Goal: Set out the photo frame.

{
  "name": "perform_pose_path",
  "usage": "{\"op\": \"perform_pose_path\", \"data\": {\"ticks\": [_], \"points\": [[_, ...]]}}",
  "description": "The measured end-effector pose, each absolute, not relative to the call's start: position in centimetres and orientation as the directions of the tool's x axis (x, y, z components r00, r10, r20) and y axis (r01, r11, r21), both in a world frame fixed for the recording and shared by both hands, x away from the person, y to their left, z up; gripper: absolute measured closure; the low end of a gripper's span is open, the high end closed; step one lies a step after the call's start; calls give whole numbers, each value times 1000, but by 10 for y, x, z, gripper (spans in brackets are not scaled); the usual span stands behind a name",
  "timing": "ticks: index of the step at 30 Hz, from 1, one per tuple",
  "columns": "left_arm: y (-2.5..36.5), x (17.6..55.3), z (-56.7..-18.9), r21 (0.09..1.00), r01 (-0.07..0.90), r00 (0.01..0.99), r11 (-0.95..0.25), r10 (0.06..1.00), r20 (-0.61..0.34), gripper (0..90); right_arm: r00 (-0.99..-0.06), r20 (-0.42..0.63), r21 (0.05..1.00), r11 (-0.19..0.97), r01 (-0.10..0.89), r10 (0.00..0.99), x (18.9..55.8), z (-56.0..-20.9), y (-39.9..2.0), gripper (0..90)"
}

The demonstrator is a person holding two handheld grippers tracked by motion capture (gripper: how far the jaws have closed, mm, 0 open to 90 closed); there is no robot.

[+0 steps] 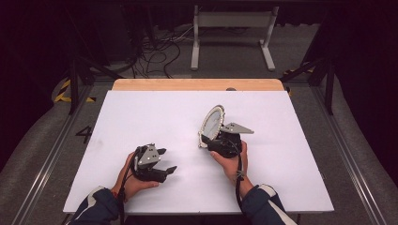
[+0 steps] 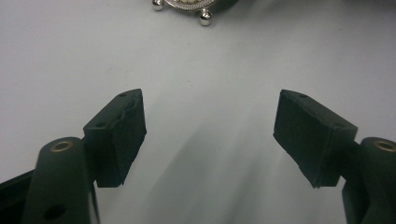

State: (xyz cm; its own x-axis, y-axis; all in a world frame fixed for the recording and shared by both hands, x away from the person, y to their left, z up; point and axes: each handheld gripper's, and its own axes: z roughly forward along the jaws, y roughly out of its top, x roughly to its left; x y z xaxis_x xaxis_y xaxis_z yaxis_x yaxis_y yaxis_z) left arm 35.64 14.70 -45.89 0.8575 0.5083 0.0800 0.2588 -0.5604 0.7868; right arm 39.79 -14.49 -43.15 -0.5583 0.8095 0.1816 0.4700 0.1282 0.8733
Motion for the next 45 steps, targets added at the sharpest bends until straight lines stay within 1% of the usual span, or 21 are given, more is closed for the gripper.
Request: {"op": "perform_pose_path", "data": {"ticks": [5, 11, 28, 41, 45], "points": [[146, 357, -460, 782, 258, 860, -568, 504, 83, 257, -588, 168, 870, 161, 466, 792, 398, -430, -149, 542], [144, 356, -460, 780, 256, 865, -571, 496, 80, 259, -611, 173, 859, 185, 478, 772, 398, -428, -156, 570], [144, 357, -458, 780, 262, 862, -569, 502, 76, 252, -654, 237, 827, 204, 524, 719, 399, -427, -172, 633], [146, 360, -458, 777, 262, 866, -572, 494, 71, 252, -686, 267, 808, 231, 542, 677, 401, -427, -178, 648], [147, 360, -457, 779, 262, 866, -570, 495, 71, 252, -705, 267, 800, 257, 543, 657, 402, -427, -180, 647]]}}
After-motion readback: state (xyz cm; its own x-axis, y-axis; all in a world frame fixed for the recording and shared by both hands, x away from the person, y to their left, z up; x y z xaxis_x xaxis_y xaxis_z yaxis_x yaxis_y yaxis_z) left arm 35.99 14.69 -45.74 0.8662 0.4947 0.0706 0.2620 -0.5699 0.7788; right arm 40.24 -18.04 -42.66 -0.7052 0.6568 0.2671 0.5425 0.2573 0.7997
